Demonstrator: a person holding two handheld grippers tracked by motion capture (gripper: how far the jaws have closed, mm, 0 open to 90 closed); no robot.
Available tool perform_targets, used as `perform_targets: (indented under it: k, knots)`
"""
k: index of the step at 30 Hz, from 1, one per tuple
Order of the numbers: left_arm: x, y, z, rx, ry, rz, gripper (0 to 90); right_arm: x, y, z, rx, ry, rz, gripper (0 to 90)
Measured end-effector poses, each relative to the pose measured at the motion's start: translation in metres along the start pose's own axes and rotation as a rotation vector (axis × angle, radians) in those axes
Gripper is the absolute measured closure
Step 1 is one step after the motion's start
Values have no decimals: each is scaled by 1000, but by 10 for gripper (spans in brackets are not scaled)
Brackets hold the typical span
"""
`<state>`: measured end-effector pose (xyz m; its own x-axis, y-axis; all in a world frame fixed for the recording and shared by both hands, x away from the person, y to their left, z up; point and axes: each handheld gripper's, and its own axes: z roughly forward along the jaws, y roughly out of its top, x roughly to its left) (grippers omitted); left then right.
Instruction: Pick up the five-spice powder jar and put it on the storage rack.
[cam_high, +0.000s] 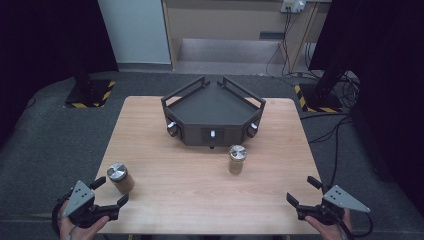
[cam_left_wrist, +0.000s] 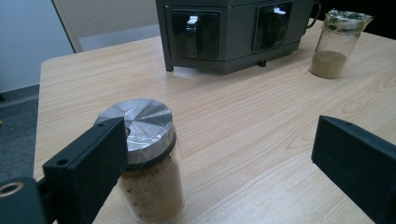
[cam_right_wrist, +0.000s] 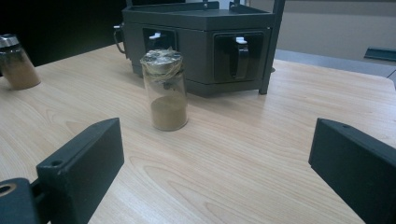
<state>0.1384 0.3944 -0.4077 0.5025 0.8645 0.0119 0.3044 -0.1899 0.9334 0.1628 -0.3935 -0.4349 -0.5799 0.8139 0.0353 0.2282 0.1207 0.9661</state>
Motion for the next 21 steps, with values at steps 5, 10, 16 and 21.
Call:
perform_targets:
  k: [5, 10, 16, 21]
  knots:
    - [1, -1, -1, -3, 6, -12, 30, 0, 0, 0, -2, 1, 1, 38]
    - [2, -2, -1, -5, 5, -22, 30, 0, 0, 1, 0, 6, -3, 38]
    - [2, -2, -1, -6, 5, -20, 31, 0, 1, 2, -2, 9, -3, 39]
    - [2, -2, -1, -5, -2, -19, 30, 0, 1, 2, -1, 10, -4, 39]
